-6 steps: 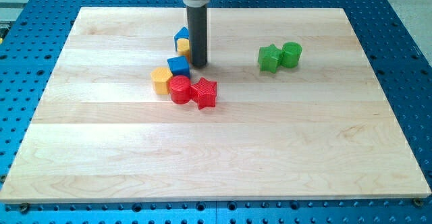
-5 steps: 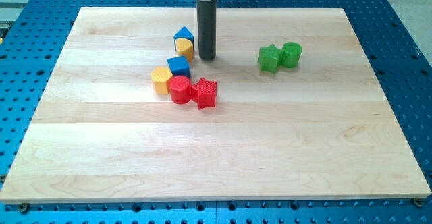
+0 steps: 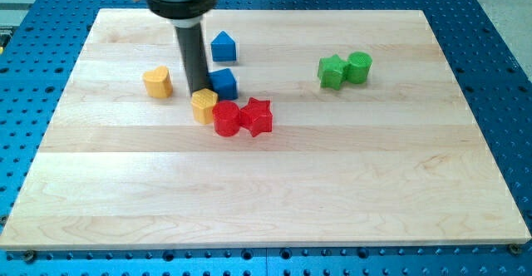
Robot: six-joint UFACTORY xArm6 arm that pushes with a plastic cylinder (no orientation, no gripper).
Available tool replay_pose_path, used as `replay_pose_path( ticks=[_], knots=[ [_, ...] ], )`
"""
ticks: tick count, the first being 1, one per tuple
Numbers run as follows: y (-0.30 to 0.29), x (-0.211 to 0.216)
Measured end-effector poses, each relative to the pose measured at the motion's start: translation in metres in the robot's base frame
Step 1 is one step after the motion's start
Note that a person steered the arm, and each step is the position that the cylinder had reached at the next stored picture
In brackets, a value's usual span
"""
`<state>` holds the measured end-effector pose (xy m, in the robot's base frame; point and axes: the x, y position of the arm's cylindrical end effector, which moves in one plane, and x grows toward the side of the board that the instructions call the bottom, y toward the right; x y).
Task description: Separate the red blocks
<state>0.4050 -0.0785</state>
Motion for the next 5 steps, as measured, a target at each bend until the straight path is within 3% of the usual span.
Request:
replay_pose_path(
  ticks=[1, 2, 3, 4, 5],
  knots=[
    [0.017, 0.006],
    [0.051, 0.039],
    [0.047, 0.076],
    [0.011, 0.072],
    [-0.001, 0.026]
  ],
)
